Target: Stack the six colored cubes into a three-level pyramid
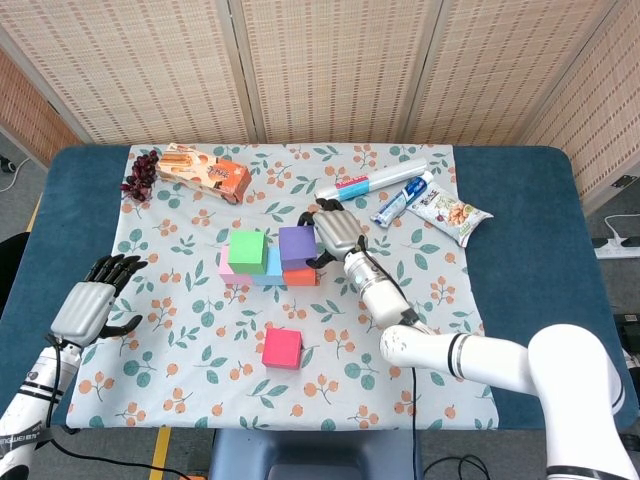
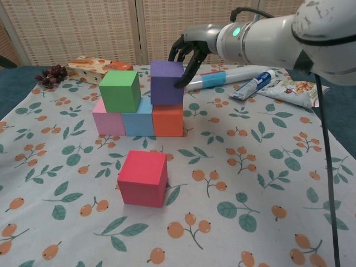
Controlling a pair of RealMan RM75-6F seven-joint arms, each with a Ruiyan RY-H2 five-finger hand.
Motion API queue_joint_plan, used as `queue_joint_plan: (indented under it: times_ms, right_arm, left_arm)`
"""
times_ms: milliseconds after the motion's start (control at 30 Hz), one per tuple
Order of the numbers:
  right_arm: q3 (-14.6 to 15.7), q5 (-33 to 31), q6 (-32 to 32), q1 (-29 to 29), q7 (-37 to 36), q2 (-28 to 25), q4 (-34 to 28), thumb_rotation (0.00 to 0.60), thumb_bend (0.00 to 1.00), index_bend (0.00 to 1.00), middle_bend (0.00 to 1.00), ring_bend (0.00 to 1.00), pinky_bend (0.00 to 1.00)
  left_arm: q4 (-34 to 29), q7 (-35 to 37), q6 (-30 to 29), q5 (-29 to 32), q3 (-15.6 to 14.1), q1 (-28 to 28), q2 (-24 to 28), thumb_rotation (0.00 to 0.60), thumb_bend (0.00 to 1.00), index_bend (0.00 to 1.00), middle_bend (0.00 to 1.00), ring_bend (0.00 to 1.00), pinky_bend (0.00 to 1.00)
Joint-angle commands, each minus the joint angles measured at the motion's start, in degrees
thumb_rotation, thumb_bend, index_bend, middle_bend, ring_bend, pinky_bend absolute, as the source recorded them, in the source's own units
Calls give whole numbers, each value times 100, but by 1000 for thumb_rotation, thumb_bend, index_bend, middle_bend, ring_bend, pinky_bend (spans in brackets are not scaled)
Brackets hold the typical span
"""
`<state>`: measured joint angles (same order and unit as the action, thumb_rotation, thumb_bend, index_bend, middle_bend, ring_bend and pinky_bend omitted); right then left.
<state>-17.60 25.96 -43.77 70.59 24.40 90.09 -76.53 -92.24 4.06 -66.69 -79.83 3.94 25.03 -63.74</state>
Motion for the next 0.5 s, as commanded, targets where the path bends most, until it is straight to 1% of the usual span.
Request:
queue_joint_plan:
  times_ms: [33, 200, 500]
  right_arm:
    - [-1, -139, 218, 134, 24, 113, 232, 600, 151, 329, 365, 36, 0]
    - [37, -296, 305, 273, 114, 164, 318, 600, 151, 314, 365, 36, 0]
    - [87, -567, 216, 476, 287, 238, 360, 600, 151, 306, 365, 36, 0]
  left_arm:
    - [4, 20, 61, 7, 15, 27, 0, 600, 289, 136, 85, 0, 42]
    - [9, 53, 88, -12, 26, 31, -1, 600, 289, 136, 85, 0, 43]
    - [86, 167, 119, -71, 12, 16, -35, 600, 290, 136, 85, 0, 42]
